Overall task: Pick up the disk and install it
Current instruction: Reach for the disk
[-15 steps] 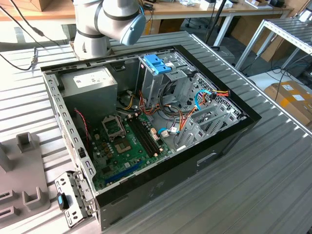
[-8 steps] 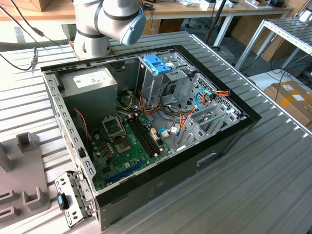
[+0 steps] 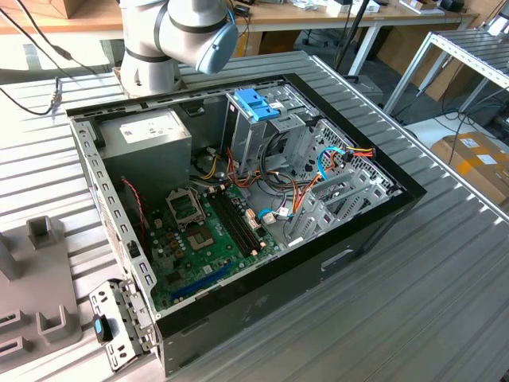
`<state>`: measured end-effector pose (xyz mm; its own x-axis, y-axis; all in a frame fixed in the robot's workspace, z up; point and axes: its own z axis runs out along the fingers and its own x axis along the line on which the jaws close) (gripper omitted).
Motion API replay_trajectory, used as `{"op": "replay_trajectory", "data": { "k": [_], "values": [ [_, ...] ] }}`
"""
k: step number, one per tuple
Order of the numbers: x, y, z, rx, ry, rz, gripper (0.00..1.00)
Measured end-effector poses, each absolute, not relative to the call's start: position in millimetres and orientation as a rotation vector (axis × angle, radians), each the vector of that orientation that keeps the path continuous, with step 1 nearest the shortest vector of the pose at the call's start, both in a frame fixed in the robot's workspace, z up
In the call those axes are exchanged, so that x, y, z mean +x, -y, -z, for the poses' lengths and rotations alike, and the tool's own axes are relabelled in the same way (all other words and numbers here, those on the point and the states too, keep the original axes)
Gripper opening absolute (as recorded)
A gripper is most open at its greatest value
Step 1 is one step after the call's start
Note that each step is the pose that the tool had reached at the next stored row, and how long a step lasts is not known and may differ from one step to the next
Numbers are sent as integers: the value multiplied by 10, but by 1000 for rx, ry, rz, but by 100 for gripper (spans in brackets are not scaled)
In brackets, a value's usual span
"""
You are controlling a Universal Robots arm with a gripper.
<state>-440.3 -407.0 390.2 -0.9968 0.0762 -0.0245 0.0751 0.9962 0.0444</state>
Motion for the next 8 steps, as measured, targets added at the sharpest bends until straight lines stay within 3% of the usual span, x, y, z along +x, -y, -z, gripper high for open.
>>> {"op": "replay_trajectory", "data": {
  "k": [8],
  "values": [
    [-4359, 4070, -3899, 118, -3112, -68, 11]
  ]
}}
